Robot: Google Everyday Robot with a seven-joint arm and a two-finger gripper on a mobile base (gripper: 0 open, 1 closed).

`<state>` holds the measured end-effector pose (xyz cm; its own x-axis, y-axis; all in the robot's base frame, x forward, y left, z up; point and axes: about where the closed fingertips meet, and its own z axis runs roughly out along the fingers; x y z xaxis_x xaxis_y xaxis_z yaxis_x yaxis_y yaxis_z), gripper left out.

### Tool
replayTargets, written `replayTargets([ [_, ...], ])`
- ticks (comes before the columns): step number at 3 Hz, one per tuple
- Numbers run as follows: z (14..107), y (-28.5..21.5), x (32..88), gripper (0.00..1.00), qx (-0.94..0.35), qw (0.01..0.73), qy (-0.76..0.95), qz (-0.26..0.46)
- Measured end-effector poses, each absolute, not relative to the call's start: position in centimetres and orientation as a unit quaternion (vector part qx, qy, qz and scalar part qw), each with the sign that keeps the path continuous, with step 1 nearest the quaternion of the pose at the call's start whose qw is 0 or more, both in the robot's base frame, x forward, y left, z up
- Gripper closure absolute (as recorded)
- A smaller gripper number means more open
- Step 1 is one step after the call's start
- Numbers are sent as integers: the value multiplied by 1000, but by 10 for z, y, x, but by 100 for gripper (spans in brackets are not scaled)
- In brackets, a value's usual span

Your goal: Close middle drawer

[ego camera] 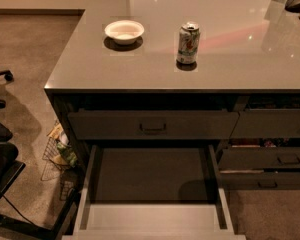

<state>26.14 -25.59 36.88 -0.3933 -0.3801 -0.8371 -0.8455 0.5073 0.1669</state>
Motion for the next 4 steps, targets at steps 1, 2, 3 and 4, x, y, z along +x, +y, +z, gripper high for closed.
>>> replayTargets([
  [1, 382, -248, 324, 100, -418, 410, 757, 289],
  [2, 390, -231, 384, 100, -443, 419, 740, 283],
  [3, 390, -231, 384, 100, -443, 419, 740, 283],
  [4, 384, -232, 400, 100, -440, 427, 736, 288],
])
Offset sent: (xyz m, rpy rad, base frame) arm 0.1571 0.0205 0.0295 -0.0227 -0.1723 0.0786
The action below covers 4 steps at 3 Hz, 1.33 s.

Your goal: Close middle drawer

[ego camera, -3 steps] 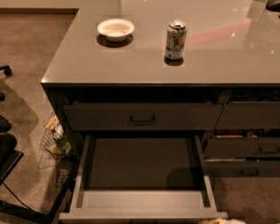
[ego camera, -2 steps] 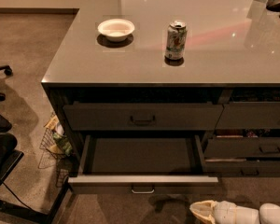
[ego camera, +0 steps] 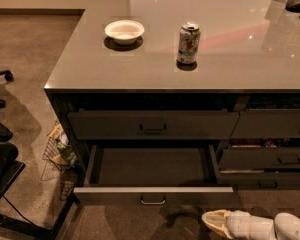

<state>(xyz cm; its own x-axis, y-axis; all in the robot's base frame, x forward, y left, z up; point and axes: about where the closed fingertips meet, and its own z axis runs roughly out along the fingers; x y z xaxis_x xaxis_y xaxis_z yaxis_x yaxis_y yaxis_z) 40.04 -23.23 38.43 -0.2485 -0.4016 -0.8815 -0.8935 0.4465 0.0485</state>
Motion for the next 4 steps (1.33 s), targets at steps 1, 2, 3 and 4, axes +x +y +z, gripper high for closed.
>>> replayTargets([
  [1, 379, -238, 435, 100, -433, 439, 727, 301],
  [2, 383, -266, 486, 100, -424, 462, 720, 296],
  [3, 383, -266, 484, 100, -424, 462, 720, 296],
  [4, 392, -282, 513, 100, -425, 471, 718, 288],
])
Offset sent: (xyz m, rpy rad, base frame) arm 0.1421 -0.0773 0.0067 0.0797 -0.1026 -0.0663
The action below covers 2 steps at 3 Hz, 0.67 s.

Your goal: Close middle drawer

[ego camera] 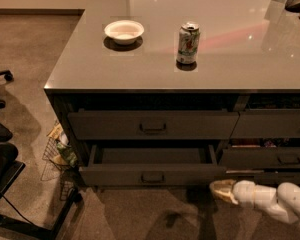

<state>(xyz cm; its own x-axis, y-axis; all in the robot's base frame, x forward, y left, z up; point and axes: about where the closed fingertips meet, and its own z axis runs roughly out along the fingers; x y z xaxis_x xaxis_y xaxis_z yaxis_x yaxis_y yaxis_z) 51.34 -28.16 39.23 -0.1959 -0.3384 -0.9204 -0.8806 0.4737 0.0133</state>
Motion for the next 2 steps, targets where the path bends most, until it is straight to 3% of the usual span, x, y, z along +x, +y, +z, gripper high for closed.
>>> replayTargets([
  [2, 400, -306, 581, 100, -421, 486, 707, 294],
])
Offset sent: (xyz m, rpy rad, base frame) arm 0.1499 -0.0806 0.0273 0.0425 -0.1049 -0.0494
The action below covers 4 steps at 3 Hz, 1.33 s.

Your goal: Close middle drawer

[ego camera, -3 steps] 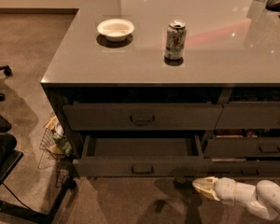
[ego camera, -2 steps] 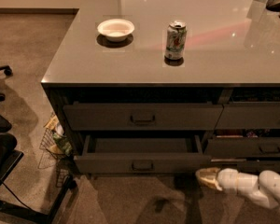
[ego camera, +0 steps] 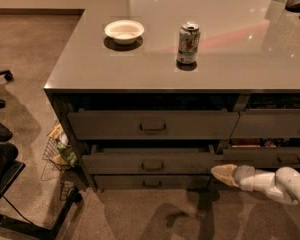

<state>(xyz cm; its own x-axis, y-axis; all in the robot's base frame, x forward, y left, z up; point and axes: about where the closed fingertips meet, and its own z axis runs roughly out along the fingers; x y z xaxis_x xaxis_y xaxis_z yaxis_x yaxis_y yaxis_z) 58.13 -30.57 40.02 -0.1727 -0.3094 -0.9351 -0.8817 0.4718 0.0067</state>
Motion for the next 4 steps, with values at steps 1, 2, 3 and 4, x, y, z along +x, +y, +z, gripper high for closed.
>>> replayTargets([
  [1, 409, -318, 595, 100, -423, 497, 705, 278],
  [2, 408, -314, 596, 100, -422, 497, 705, 278],
  [3, 398, -292, 599, 100, -420, 497, 707, 276],
  [4, 403, -276, 611, 100, -419, 508, 705, 264],
])
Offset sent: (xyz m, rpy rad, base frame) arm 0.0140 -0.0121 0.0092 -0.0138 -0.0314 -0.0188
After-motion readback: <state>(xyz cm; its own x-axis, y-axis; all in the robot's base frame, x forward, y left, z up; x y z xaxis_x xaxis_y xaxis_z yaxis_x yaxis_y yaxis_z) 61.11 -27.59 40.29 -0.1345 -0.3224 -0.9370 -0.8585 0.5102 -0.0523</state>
